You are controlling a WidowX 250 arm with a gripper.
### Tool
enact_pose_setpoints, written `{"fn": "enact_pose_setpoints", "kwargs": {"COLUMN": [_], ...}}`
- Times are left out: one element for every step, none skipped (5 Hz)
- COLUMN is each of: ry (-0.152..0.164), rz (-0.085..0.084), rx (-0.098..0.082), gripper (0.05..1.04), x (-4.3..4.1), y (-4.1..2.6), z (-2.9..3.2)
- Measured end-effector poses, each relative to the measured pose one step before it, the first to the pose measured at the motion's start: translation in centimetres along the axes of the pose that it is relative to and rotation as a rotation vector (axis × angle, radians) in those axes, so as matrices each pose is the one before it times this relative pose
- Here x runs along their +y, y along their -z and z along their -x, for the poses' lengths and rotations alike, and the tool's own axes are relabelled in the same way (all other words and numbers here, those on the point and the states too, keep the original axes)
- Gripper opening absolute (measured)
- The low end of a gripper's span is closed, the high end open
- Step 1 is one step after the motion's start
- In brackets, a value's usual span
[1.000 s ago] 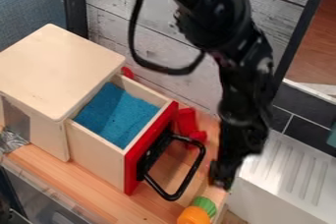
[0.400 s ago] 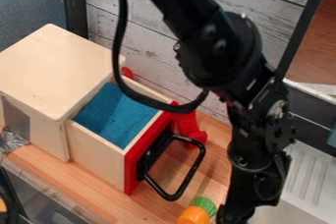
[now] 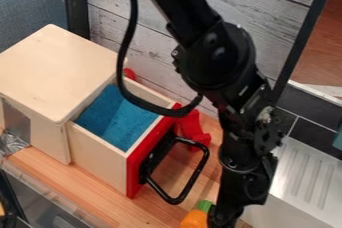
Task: Move somehing in the drawer
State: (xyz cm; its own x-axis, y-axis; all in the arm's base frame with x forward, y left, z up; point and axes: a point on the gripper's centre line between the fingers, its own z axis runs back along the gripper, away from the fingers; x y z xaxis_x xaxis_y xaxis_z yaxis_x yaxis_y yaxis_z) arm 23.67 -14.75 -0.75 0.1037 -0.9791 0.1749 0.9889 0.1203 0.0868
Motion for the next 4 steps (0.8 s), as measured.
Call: {"fn": "enact_pose_setpoints", "kwargs": {"ry": [-0.025,-0.0066,-0.0162,-0.0024], "rz": [-0.0032,-0.0024,0.0249,0.0211], "rx": [0.0015,-0.0009,-0.0031,0.0077], "gripper": [1.001,1.0,1.0,1.0], "x": [0.649,0.32,-0.688,-0.681], "y": [0.21,-0.049,0.206,0.122], "z": [0.907,0.398,0.311,0.103]}}
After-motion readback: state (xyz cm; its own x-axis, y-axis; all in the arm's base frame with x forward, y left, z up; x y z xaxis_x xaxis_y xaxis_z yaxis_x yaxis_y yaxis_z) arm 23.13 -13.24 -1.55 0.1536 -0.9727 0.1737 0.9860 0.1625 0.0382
